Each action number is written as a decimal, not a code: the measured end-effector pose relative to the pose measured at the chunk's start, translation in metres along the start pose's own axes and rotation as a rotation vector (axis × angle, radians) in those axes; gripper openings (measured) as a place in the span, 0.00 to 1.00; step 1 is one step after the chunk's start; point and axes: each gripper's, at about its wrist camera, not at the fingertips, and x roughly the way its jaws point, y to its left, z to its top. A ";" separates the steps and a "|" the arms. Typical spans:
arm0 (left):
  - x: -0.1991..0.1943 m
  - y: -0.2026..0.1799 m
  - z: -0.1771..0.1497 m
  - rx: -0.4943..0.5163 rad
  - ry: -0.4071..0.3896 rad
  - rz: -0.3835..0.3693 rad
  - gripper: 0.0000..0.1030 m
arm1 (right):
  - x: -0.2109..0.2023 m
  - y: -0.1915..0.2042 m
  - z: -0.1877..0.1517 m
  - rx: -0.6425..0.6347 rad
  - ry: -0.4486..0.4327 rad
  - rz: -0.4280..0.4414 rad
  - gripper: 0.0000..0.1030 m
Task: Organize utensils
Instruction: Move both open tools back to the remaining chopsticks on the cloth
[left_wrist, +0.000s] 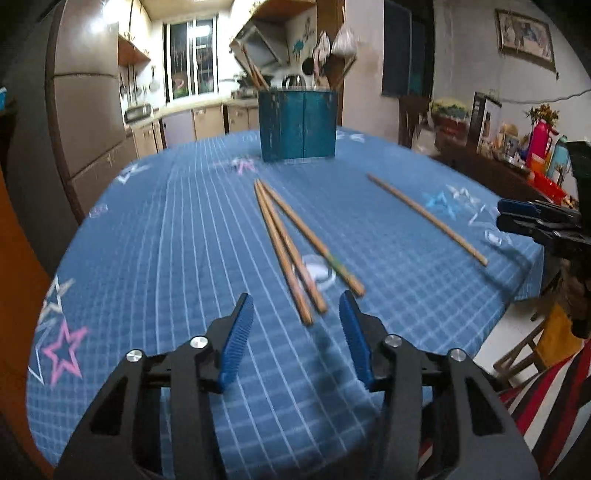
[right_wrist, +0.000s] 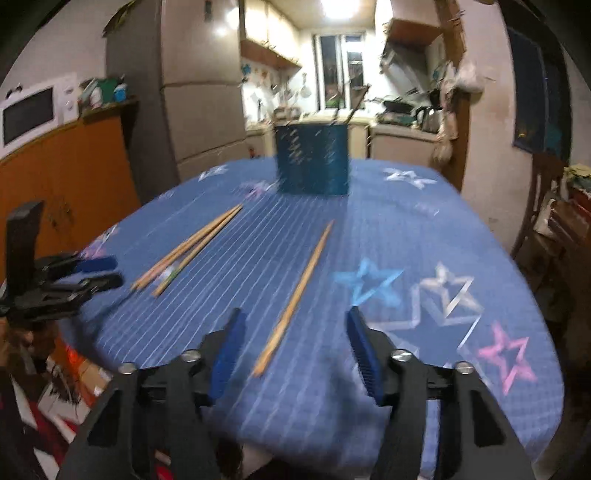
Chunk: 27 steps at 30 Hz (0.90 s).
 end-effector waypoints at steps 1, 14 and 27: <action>0.004 0.002 -0.004 -0.002 0.012 -0.005 0.43 | 0.002 0.009 -0.004 -0.019 0.013 0.023 0.46; 0.016 0.015 -0.007 -0.014 0.030 0.060 0.38 | 0.063 0.119 0.018 -0.190 0.026 0.193 0.40; 0.013 0.023 -0.013 -0.050 -0.007 0.097 0.37 | 0.090 0.134 0.013 -0.133 0.027 0.117 0.41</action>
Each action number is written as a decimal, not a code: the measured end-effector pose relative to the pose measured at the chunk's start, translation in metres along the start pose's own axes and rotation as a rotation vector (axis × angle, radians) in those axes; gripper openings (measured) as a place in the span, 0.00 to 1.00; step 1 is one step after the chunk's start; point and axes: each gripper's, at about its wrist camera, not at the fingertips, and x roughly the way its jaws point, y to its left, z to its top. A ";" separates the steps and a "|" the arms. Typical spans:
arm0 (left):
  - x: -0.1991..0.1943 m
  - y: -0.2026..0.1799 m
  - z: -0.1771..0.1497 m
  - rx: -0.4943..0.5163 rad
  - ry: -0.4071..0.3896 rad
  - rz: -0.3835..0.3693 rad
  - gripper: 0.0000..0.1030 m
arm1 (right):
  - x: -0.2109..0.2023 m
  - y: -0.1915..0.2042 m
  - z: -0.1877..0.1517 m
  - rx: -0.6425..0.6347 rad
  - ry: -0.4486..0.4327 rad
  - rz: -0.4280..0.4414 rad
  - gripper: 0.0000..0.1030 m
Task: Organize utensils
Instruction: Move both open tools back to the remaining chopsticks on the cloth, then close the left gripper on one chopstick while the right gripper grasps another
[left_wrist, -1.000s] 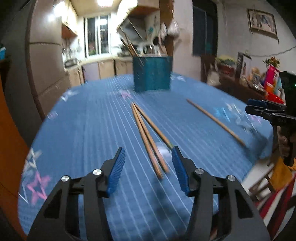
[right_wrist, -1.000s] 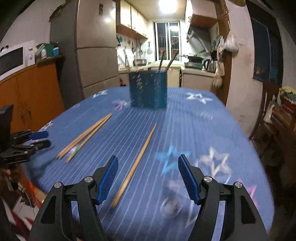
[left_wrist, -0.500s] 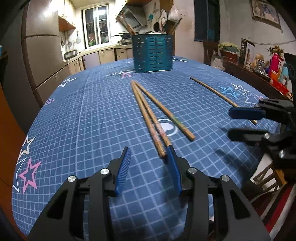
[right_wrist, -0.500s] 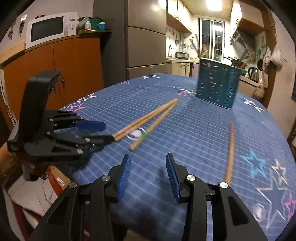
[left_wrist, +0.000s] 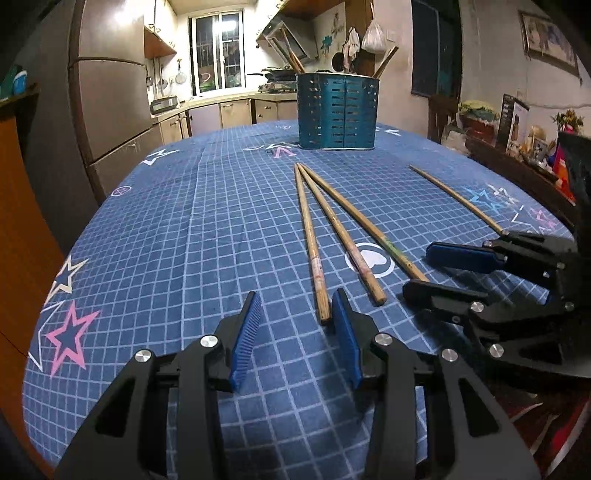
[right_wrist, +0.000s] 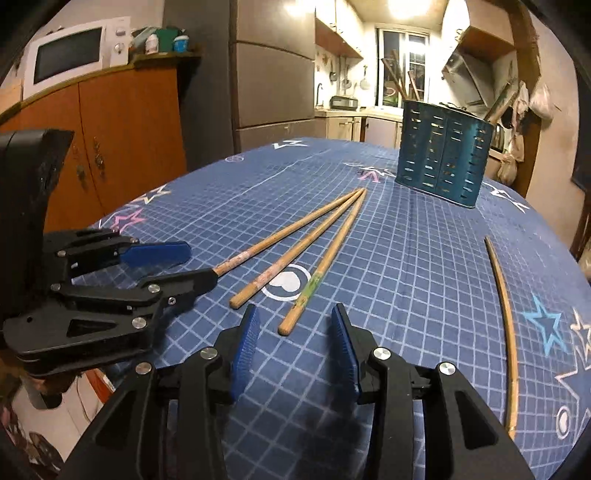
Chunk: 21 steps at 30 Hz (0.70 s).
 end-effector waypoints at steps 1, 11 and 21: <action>0.000 -0.001 -0.001 0.000 -0.005 -0.001 0.35 | -0.001 -0.001 -0.002 0.004 -0.009 0.000 0.37; -0.003 -0.018 -0.013 0.059 -0.082 -0.005 0.20 | -0.011 -0.005 -0.010 0.002 -0.045 -0.014 0.09; 0.001 -0.015 -0.005 0.000 -0.070 -0.011 0.06 | -0.022 -0.023 -0.010 0.031 -0.064 -0.033 0.07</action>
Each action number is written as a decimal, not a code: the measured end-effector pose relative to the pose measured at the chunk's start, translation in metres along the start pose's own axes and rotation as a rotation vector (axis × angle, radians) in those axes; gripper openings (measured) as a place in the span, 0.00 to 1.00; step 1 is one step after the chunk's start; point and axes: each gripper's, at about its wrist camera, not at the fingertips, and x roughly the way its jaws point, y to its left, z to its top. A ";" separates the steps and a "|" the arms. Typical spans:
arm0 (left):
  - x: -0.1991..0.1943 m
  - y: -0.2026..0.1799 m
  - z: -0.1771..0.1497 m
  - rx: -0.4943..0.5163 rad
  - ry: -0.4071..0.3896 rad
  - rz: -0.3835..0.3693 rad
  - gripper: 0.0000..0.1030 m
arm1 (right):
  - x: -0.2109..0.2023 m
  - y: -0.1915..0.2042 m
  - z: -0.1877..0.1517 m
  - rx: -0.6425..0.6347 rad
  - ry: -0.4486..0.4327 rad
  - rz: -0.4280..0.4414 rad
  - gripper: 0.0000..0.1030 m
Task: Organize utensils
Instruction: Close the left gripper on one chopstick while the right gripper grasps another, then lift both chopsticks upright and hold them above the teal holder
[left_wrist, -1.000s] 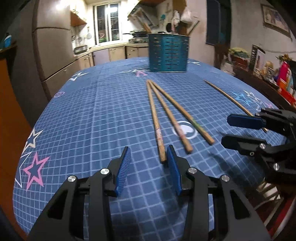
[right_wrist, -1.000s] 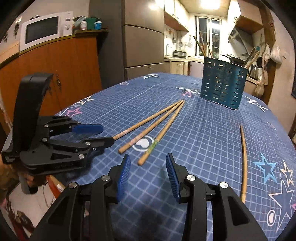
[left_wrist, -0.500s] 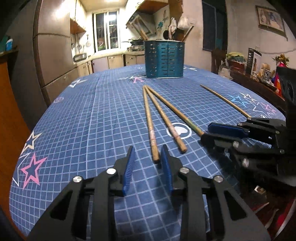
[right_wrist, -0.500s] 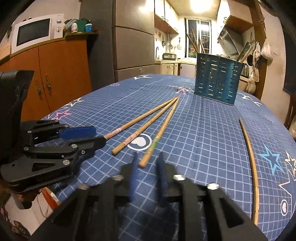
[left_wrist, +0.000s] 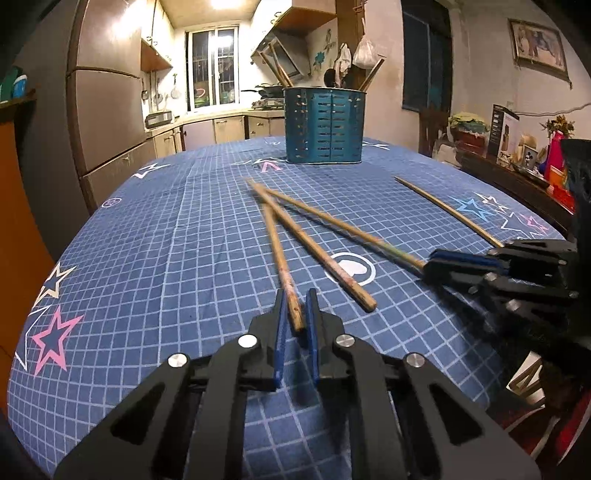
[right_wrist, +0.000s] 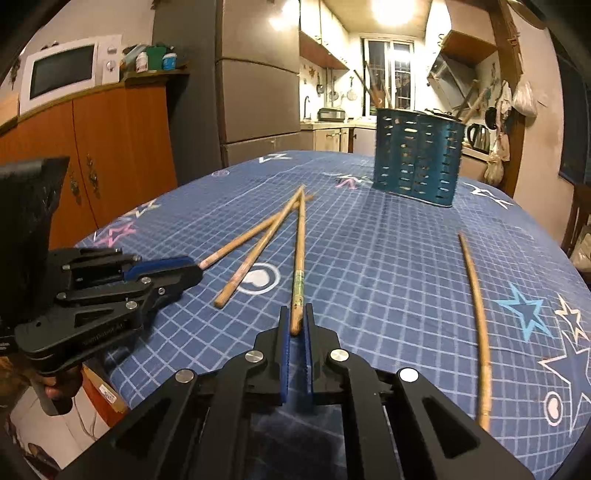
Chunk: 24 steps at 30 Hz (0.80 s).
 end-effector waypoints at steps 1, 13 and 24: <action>-0.001 0.002 0.001 -0.010 -0.001 0.010 0.05 | -0.004 -0.002 0.001 0.002 -0.011 -0.007 0.07; -0.071 0.034 0.056 -0.086 -0.250 0.174 0.05 | -0.065 -0.038 0.040 -0.028 -0.209 -0.063 0.07; -0.114 0.031 0.130 -0.051 -0.362 0.090 0.05 | -0.110 -0.072 0.122 -0.088 -0.373 -0.010 0.07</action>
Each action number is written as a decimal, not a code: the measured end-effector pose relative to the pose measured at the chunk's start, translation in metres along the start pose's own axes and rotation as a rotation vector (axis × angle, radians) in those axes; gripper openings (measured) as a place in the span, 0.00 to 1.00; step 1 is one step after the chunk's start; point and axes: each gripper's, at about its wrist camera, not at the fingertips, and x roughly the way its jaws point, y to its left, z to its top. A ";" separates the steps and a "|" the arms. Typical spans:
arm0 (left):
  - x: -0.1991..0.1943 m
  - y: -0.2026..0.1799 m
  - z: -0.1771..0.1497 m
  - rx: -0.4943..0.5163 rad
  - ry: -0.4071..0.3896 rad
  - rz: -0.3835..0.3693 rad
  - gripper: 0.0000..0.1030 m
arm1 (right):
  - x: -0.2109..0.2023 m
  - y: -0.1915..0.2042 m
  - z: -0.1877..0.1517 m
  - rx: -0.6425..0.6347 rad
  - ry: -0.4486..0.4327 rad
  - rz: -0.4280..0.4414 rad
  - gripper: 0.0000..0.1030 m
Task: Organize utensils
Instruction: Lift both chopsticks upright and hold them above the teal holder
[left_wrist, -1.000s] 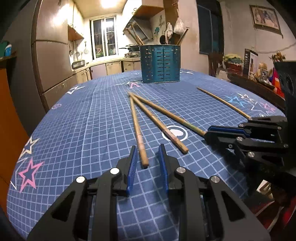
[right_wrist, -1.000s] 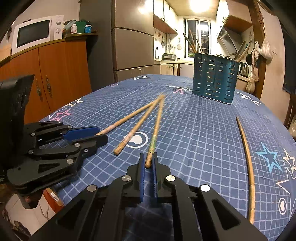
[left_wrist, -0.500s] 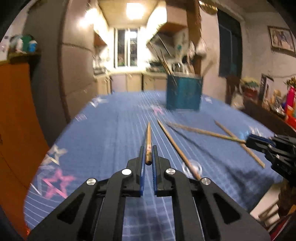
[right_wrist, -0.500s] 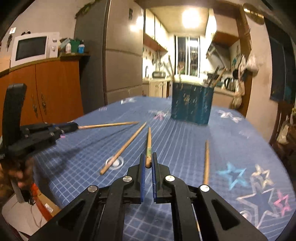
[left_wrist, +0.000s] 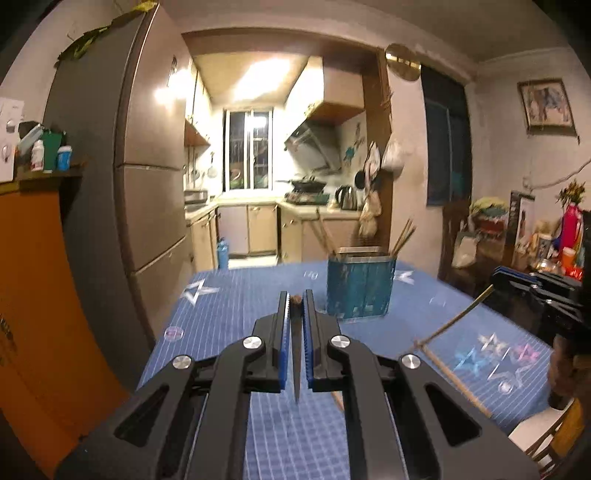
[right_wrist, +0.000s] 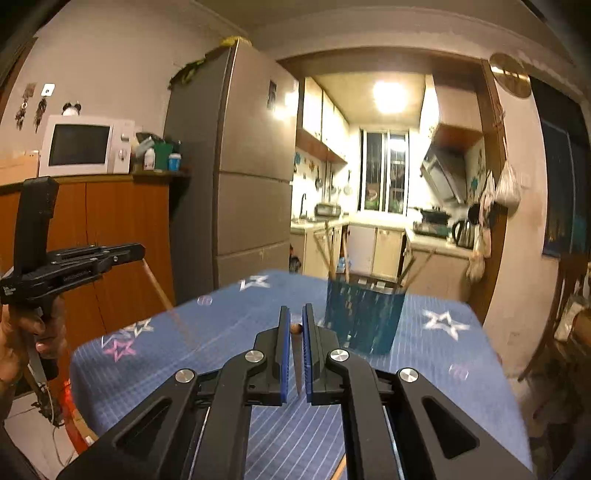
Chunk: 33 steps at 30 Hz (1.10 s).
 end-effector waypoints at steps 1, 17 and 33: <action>-0.002 -0.001 0.005 0.006 -0.017 -0.003 0.05 | -0.001 -0.001 0.004 -0.005 -0.007 -0.001 0.07; 0.015 -0.023 0.024 0.019 -0.055 -0.031 0.05 | 0.015 -0.044 0.039 0.153 0.028 0.086 0.07; 0.046 -0.031 0.034 0.054 0.018 0.071 0.05 | 0.009 -0.048 0.051 0.158 -0.005 0.046 0.07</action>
